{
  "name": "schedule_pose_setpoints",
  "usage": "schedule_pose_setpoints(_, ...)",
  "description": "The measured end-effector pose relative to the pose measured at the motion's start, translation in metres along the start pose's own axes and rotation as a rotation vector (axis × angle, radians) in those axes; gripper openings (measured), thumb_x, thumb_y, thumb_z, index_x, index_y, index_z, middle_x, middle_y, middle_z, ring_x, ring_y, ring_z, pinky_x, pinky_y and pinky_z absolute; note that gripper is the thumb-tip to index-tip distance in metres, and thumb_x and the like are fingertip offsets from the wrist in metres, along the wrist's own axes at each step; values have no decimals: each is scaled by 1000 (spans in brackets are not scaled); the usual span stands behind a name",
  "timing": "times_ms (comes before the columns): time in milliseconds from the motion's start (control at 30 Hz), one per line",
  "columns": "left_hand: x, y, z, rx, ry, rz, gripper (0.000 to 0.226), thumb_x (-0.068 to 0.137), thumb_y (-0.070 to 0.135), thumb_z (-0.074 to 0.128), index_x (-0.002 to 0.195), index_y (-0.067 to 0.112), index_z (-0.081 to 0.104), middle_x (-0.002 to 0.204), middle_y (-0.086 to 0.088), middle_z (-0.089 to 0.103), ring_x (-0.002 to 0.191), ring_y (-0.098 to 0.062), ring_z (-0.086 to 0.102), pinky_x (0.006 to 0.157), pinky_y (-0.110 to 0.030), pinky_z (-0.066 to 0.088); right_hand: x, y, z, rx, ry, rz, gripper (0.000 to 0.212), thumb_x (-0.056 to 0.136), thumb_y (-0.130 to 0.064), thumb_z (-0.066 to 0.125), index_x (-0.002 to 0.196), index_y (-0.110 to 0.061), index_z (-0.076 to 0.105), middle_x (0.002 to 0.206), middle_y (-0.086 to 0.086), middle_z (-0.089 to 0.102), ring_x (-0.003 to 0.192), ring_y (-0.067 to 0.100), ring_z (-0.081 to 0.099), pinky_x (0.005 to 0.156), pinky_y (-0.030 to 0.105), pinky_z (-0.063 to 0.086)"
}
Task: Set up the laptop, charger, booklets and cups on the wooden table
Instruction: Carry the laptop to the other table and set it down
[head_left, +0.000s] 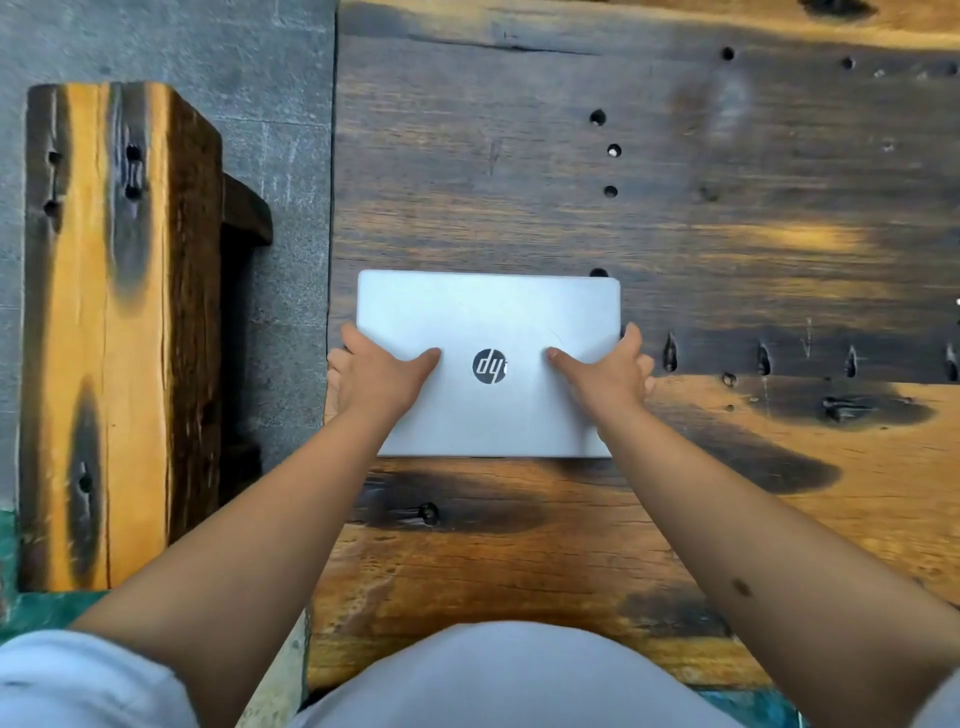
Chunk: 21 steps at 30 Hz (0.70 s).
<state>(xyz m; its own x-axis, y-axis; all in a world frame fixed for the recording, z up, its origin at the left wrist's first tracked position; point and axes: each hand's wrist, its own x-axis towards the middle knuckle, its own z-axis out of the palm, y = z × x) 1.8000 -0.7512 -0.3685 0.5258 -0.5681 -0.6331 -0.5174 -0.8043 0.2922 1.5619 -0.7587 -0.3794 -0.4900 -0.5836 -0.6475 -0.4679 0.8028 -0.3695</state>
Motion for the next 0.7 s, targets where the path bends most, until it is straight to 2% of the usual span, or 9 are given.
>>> schedule_pose_setpoints(133, 1, -7, 1, 6, -22, -4, 115, 61, 64, 79, 145, 10, 21, 145, -19, 35, 133, -38, 35, 106, -48, 33, 6, 1, -8, 66, -10, 45, 117, 57, -61, 84, 149, -27, 20, 149, 11, 31, 139, 34, 26, 111, 52, 31)
schedule_pose_setpoints(200, 3, -10, -1, 4, -41, 12, 115, 58, 64, 81, 142, 9, 25, 142, -18, 39, 131, -37, 39, 105, -48, 37, 6, 5, -11, 72, -32, 55, 112, 56, -59, 86, 145, -22, 27, 146, 10, 35, 136, 33, 32, 110, 53, 34)
schedule_pose_setpoints(333, 5, -12, -11, 9, -88, 54, 106, 55, 60, 85, 131, 11, 30, 137, -16, 48, 123, -38, 49, 97, -48, 44, 2, 15, -21, 136, -66, 24, 89, 55, -51, 90, 124, -13, 48, 130, 8, 57, 114, 29, 57, 95, 46, 50)
schedule_pose_setpoints(433, 0, -15, -17, -41, -106, 94, 102, 56, 56, 87, 128, 11, 30, 133, -14, 50, 117, -36, 53, 86, -43, 45, -5, 26, -34, 141, -99, -58, 79, 55, -52, 89, 115, -15, 54, 117, 5, 66, 104, 27, 63, 89, 47, 54)
schedule_pose_setpoints(500, -8, -19, -21, -73, -118, 129, 99, 58, 54, 87, 126, 10, 30, 130, -12, 53, 114, -34, 55, 80, -39, 42, -11, 32, -45, 220, -171, -106, 77, 56, -49, 89, 117, -15, 56, 114, 5, 68, 102, 28, 66, 88, 49, 55)
schedule_pose_setpoints(567, -17, -23, -28, -94, -121, 161, 97, 59, 53, 88, 124, 10, 31, 127, -11, 55, 110, -31, 56, 77, -36, 40, -17, 37, -59, 324, -287, -144, 75, 63, -36, 90, 123, -11, 54, 117, 9, 69, 102, 30, 69, 89, 53, 56)
schedule_pose_setpoints(633, -27, -28, -35, -96, -121, 181, 90, 59, 53, 87, 118, 12, 33, 122, -10, 57, 102, -30, 57, 74, -34, 40, -24, 41, -75, 367, -400, -185, 66, 71, -22, 87, 126, -8, 54, 118, 11, 70, 102, 30, 70, 89, 55, 56)
schedule_pose_setpoints(700, -41, -34, -44, -96, -116, 198, 84, 59, 55, 87, 110, 15, 33, 116, -8, 57, 95, -29, 56, 71, -35, 40, -36, 43, -88, 370, -478, -232, 54, 77, -16, 83, 124, -11, 59, 116, 9, 72, 100, 28, 72, 85, 53, 58)
